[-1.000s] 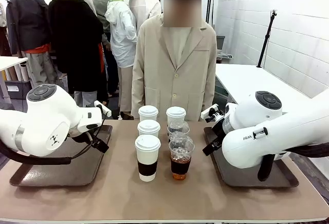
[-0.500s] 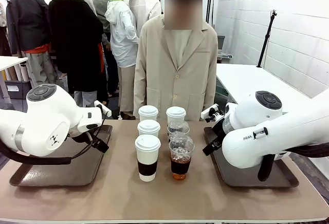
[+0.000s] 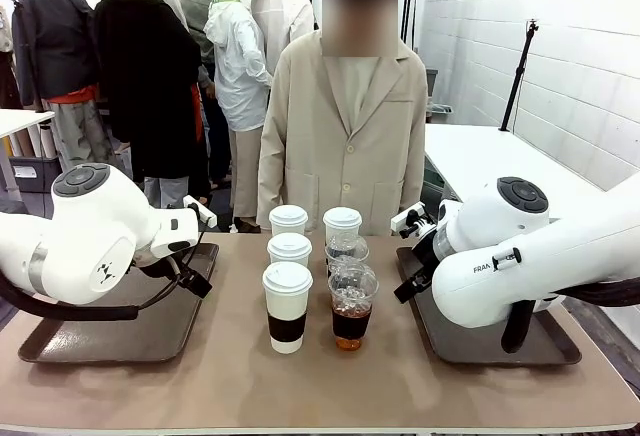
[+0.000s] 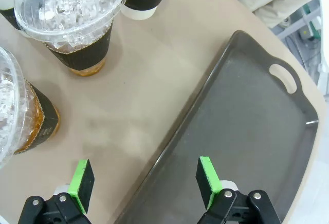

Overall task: Distribute the coffee onto the tray.
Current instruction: Pick up one iced Americano and place it on the right Handle tray.

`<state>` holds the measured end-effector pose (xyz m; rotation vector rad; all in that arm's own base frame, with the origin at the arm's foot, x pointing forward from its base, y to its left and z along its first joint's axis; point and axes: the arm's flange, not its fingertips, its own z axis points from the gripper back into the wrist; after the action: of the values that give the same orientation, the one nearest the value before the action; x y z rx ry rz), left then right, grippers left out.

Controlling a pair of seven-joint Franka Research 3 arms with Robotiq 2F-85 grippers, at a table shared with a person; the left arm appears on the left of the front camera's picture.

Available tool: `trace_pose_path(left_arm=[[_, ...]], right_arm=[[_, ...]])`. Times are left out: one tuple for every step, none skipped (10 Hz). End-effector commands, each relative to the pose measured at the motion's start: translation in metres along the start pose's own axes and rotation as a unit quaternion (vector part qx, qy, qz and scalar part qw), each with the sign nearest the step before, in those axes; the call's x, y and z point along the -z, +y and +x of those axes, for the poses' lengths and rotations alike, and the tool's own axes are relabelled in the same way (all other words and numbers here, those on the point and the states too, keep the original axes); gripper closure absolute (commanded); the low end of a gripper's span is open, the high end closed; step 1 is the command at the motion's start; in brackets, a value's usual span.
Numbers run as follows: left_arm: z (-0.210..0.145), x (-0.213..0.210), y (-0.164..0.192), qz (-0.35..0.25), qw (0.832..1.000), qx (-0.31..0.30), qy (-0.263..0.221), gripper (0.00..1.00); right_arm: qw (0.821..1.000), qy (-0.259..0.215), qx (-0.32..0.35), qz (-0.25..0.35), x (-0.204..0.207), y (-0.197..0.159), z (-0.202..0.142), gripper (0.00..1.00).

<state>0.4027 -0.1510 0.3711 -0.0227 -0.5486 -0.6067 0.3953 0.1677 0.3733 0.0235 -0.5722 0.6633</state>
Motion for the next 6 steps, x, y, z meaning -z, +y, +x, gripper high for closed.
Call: trace_pose_path(left_arm=[[0.0, 0.0, 0.0, 0.0, 1.0, 0.0, 0.0, 0.0], [0.005, -0.014, -0.007, -0.001, 1.0, 0.01, -0.004, 0.0], [0.013, -0.031, -0.012, 0.011, 1.0, 0.018, -0.013, 0.0], [0.023, -0.044, -0.017, 0.019, 0.999, 0.02, -0.016, 0.0], [0.033, -0.057, -0.019, 0.024, 0.999, 0.025, -0.016, 0.0], [0.041, -0.074, -0.021, 0.028, 0.999, 0.03, -0.018, 0.0]], right_arm=[[1.0, 0.0, 0.0, 0.0, 0.0, 0.0, 0.0, 0.0], [1.0, 0.003, 0.003, 0.01, -0.003, -0.001, -0.001, 0.0], [1.0, -0.002, 0.004, 0.016, -0.011, 0.001, 0.002, 0.0], [1.0, -0.008, -0.003, 0.014, -0.023, 0.0, 0.007, 0.0], [1.0, -0.018, -0.005, 0.014, -0.037, 0.002, 0.018, 0.0], [1.0, -0.02, -0.012, 0.015, -0.05, 0.008, 0.026, 0.0]])
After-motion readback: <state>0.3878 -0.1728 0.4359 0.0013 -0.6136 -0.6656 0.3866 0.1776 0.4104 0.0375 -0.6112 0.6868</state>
